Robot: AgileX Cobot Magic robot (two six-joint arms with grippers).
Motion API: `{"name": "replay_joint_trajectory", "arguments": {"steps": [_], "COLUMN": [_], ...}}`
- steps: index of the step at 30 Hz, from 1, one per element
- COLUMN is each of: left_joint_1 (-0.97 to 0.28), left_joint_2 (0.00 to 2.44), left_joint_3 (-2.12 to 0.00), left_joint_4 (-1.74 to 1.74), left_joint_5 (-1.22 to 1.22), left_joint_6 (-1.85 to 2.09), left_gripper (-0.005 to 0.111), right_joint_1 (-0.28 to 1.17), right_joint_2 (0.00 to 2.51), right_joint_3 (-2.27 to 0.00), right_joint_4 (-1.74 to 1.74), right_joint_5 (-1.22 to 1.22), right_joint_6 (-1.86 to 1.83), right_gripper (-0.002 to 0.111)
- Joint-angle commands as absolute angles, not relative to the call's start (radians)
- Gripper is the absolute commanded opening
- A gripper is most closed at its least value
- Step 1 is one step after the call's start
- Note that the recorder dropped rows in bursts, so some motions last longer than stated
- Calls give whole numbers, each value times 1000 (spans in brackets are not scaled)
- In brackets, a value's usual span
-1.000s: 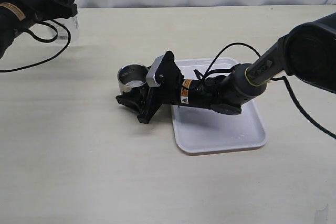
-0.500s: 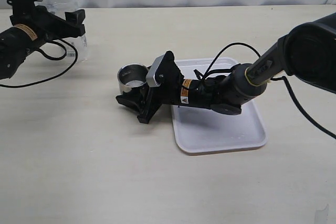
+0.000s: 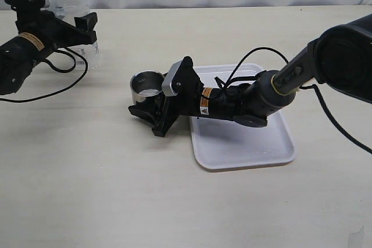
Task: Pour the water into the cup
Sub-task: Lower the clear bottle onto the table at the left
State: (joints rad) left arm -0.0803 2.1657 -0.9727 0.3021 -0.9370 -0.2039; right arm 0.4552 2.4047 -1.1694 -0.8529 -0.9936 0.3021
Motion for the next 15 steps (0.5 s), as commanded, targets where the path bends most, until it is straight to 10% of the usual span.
{"name": "replay_joint_trajectory", "arguments": {"steps": [1,15], "left_joint_1": [-76,-76], "left_joint_2": [2176,2176], "left_joint_3": [-980,-980], "left_joint_4": [302,302], "left_joint_5": [-948,-949], "left_joint_6": [-212,-204], "left_gripper": [0,10], "right_joint_1": [456,456], "right_joint_2": [2406,2406], "right_joint_3": [-1173,-1173], "right_joint_4": [-852,-852], "right_joint_5": [-995,-995], "right_joint_6": [300,300], "right_gripper": [4,4]}}
